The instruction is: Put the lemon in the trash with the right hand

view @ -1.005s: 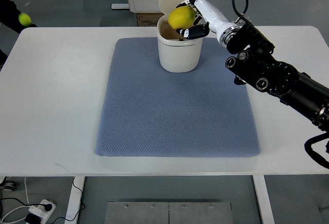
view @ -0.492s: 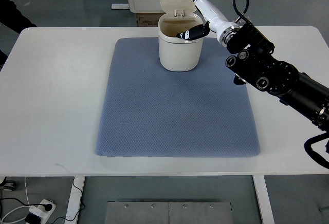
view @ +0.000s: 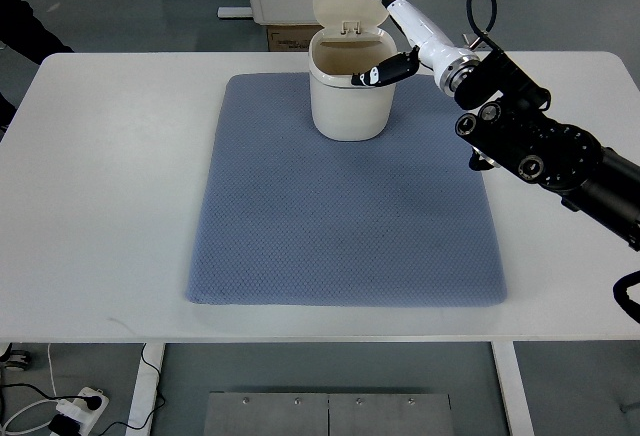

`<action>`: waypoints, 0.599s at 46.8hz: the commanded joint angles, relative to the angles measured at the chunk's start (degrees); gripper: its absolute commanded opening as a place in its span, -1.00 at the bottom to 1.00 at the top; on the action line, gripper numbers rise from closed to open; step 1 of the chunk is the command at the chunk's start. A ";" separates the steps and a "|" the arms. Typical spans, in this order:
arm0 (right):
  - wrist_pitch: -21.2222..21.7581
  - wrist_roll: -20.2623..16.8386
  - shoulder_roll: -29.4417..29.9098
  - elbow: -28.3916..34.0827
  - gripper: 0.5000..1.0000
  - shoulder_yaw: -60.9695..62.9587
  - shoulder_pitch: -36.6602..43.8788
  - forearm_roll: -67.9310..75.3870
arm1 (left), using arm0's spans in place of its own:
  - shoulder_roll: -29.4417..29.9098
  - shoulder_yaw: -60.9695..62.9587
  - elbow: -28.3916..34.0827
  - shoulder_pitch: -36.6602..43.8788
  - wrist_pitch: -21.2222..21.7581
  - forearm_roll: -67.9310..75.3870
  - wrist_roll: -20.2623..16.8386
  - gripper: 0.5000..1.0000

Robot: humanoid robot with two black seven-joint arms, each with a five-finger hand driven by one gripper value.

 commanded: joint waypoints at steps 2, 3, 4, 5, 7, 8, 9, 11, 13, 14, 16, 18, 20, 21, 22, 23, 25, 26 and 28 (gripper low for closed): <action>0.12 -0.11 -1.72 1.98 0.97 -0.01 -0.37 0.02 | 0.00 0.00 0.00 0.00 0.00 0.03 0.01 1.00; 0.12 -0.11 -2.07 2.42 0.97 -0.01 -0.37 0.02 | 0.00 0.00 0.00 0.00 0.00 -0.06 0.01 1.00; 0.12 -0.11 -2.43 2.86 0.97 -0.01 -0.37 0.02 | 0.00 0.00 0.00 0.00 0.00 -0.06 0.01 1.00; 0.12 -0.20 -2.78 3.39 0.97 -0.01 -0.54 0.02 | 0.00 0.00 0.00 0.00 0.00 -0.06 0.01 1.00; 0.12 -0.29 -3.57 4.44 0.97 -0.01 -0.98 0.19 | 0.00 0.00 0.00 0.00 0.00 -0.06 0.01 1.00; 0.12 -0.29 -4.09 5.06 0.97 -0.01 -1.16 0.28 | 0.00 0.00 0.00 0.00 0.00 -0.06 0.01 1.00; 0.12 -0.38 -4.62 5.67 0.97 -0.01 -1.42 0.37 | 0.00 0.00 0.00 0.00 0.00 -0.06 0.01 1.00; 0.12 -0.46 -5.68 6.90 0.97 -0.01 -1.69 0.37 | 0.00 0.00 0.00 0.00 0.00 -0.06 0.01 1.00; 0.12 -0.46 -6.64 7.96 0.97 0.08 -2.21 0.37 | 0.00 0.00 0.00 0.00 0.00 -0.06 0.01 1.00; 0.12 -0.46 -7.08 8.40 0.97 0.08 -2.39 0.37 | 0.00 0.00 0.00 0.00 0.00 -0.06 0.01 1.00; 0.12 -0.46 -7.87 9.10 0.97 0.16 -2.91 0.37 | 0.00 0.00 0.00 0.00 0.00 0.03 0.01 1.00; 0.12 -0.46 -8.67 9.72 0.97 0.25 -3.35 0.46 | 0.00 0.00 0.00 0.00 0.00 -0.06 0.01 1.00; 0.04 -0.46 -9.46 10.33 0.97 0.51 -3.71 0.46 | 0.00 0.00 0.00 0.00 0.00 -0.06 0.01 1.00; 0.04 -0.46 -9.81 10.69 0.97 0.60 -3.97 0.54 | 0.00 0.00 0.00 0.00 0.00 -0.06 0.01 1.00; 0.04 -0.46 -10.33 11.04 0.97 0.95 -4.15 0.72 | 0.00 0.00 0.00 0.00 0.00 -0.06 0.01 1.00; 0.04 -0.46 -10.60 11.39 0.97 1.30 -4.50 0.89 | 0.00 0.00 0.00 0.00 0.00 -0.06 0.01 1.00; 0.04 -0.46 -11.22 12.00 0.97 2.01 -5.11 1.42 | 0.00 0.00 0.00 0.00 0.00 -0.06 0.01 1.00; 0.04 -0.55 -11.39 12.27 0.97 2.36 -5.46 1.68 | 0.00 0.00 0.00 0.00 0.00 -0.06 0.01 1.00; 0.04 -0.64 -11.74 12.62 0.97 3.32 -6.17 2.13 | 0.00 0.00 0.00 0.00 0.00 -0.06 0.01 1.00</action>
